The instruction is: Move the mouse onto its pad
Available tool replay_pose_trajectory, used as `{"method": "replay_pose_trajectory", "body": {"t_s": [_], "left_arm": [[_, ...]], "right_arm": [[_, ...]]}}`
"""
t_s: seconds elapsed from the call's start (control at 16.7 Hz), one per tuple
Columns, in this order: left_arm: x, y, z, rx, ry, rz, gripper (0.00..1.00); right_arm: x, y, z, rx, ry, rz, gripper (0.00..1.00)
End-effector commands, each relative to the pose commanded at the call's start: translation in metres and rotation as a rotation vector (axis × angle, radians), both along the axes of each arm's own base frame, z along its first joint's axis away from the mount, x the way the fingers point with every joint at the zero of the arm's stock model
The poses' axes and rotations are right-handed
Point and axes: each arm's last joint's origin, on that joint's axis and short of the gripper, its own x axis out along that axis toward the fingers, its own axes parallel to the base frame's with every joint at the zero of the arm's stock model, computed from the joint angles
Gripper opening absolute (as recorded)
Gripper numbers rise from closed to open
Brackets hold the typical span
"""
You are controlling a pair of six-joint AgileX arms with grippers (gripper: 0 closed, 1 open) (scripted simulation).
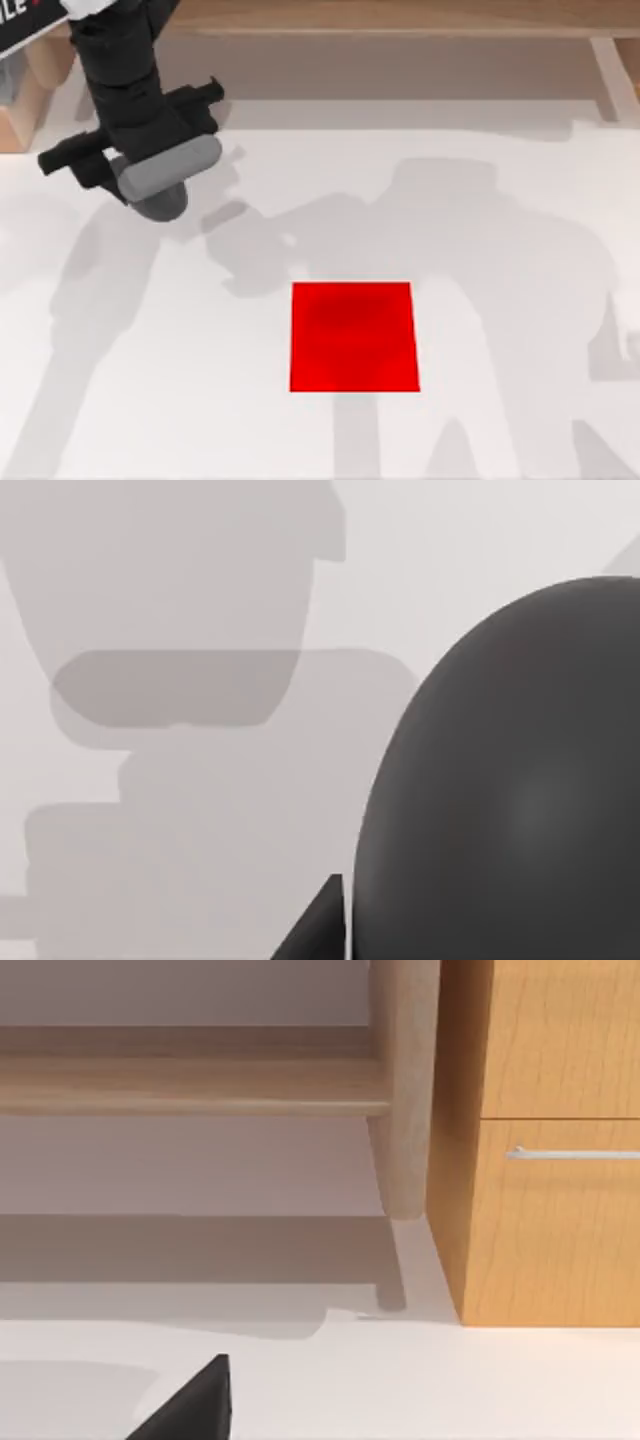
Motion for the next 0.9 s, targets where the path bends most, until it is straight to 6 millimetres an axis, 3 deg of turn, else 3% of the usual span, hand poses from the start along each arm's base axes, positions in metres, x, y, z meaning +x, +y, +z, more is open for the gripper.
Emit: {"method": "replay_pose_trajectory", "body": {"t_s": [0.18,0.36,0.54,0.9], "left_arm": [[-0.046,-0.101,-0.009,-0.001,0.009,-0.291,0.00],[-0.092,-0.160,-0.013,-0.006,0.001,-0.489,0.00],[-0.117,-0.183,-0.012,-0.010,-0.013,-0.582,0.00],[-0.117,-0.185,-0.014,-0.010,-0.010,-0.587,0.00]], "right_arm": [[0.000,0.000,0.000,0.000,0.000,0.000,1.00],[0.000,0.000,0.000,0.000,0.000,0.000,1.00],[0.000,0.000,0.000,0.000,0.000,0.000,1.00],[0.000,0.000,0.000,0.000,0.000,0.000,1.00]]}}
